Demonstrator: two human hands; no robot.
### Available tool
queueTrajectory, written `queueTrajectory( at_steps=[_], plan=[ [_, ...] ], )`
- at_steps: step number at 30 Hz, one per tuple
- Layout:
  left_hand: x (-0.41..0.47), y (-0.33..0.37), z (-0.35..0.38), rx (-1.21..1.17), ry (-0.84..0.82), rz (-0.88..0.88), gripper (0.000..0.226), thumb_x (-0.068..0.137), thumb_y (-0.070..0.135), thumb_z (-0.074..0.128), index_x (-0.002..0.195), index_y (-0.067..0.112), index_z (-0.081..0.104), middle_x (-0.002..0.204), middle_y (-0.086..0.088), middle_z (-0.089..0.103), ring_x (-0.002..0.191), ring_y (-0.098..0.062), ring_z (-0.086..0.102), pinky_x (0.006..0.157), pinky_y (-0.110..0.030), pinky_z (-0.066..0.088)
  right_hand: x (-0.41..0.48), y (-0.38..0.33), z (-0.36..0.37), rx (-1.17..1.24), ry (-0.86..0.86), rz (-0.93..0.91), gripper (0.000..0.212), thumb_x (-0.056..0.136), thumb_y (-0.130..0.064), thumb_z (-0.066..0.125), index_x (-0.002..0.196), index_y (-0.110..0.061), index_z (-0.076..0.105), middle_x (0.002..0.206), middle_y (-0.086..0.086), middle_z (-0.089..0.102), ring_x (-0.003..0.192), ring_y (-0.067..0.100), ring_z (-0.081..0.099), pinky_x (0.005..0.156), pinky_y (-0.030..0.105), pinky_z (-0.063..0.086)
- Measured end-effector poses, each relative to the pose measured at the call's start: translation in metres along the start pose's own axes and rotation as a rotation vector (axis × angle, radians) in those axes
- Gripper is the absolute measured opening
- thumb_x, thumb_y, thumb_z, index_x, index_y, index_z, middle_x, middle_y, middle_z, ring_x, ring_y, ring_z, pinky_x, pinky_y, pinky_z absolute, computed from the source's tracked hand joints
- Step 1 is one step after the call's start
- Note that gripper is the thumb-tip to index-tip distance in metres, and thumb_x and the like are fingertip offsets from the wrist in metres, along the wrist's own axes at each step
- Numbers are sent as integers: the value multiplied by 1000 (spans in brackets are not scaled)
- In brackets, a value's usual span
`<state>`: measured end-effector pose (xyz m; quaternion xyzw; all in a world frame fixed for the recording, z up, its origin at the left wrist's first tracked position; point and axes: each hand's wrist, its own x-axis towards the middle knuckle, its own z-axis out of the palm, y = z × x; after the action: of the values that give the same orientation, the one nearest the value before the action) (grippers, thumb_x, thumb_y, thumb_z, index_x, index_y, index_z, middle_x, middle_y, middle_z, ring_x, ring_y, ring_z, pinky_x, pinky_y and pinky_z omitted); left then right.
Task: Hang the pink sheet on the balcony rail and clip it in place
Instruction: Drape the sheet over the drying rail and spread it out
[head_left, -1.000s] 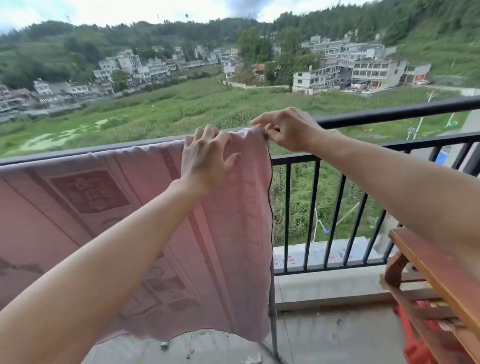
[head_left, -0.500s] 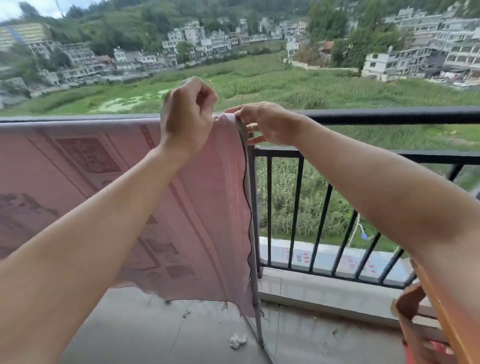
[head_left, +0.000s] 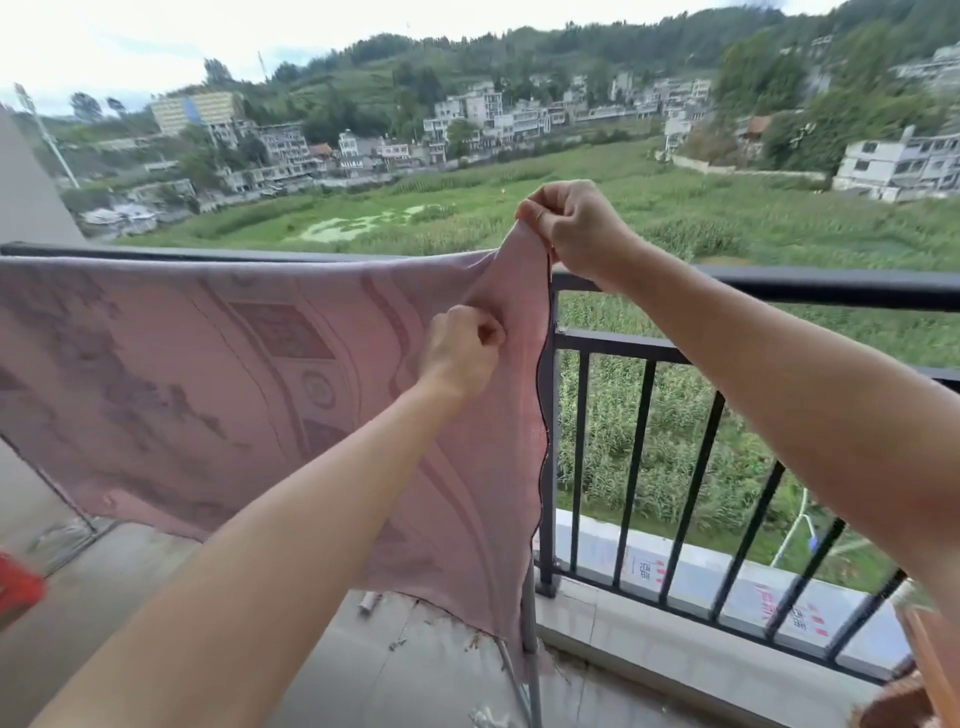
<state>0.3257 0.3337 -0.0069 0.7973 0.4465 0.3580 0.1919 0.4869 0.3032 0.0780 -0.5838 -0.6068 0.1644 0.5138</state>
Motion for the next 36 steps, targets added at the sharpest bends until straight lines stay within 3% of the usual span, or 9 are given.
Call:
queueTrajectory(
  at_steps=[3,6,10,14,19,22,25,29,36],
  plan=[
    [0,2,-3,3,-39,39,15,77,22,66,89,16,73,89,0,71,87,-21,65,83,-36,53,-6,2,-11,181,-26,66,18,97,-14,57,80,-10,62,77,5,62,70,16,60,77,39,56],
    [-6,5,10,9,-85,-16,52,68,48,79,105,17,62,101,4,66,93,-17,59,84,-33,50,-15,10,-12,356,-145,162,10,92,-13,63,86,-6,66,77,4,66,66,13,63,68,31,59],
    [-7,1,25,58,44,36,8,82,17,59,75,13,57,85,-17,68,85,-39,61,72,-39,49,-24,32,-16,487,-161,226,8,89,-9,66,92,-2,67,82,8,68,71,17,65,71,31,59],
    [1,-12,1,-76,2,65,16,85,6,56,73,17,51,70,-7,58,68,-26,54,64,-30,40,-25,39,-27,511,-80,237,8,91,-7,63,93,0,65,84,10,68,75,20,67,76,35,61],
    [4,-33,-70,-414,60,-33,20,90,12,62,77,24,51,78,-12,62,73,-25,55,65,-38,43,-32,16,-9,222,-146,-13,7,91,-17,64,95,-14,69,82,1,69,64,5,64,63,20,55],
    [-4,-38,-94,-379,70,-29,16,87,16,64,79,25,53,79,-7,66,73,-22,59,71,-37,44,-45,27,21,-131,-233,-189,39,75,-31,80,111,-19,68,89,-3,71,65,3,58,62,22,52],
    [-16,-35,-109,-294,-23,-10,18,85,21,72,90,19,55,82,-4,68,70,-10,64,69,-30,50,-45,45,41,-515,-1,-388,43,78,-22,78,120,-19,66,102,2,74,82,13,63,77,36,55],
    [-27,-26,-113,93,-131,130,39,72,31,77,99,19,52,88,-3,66,77,-18,62,64,-32,49,-35,56,26,-543,212,-539,25,88,-9,62,112,-5,69,97,9,73,72,24,65,62,35,55],
    [-37,-43,-82,455,-117,111,21,73,10,66,93,15,63,85,-3,61,85,-29,59,76,-34,47,-16,102,-9,-715,155,-89,22,91,-13,56,92,-4,75,75,7,65,66,22,55,58,22,38]
  ],
)
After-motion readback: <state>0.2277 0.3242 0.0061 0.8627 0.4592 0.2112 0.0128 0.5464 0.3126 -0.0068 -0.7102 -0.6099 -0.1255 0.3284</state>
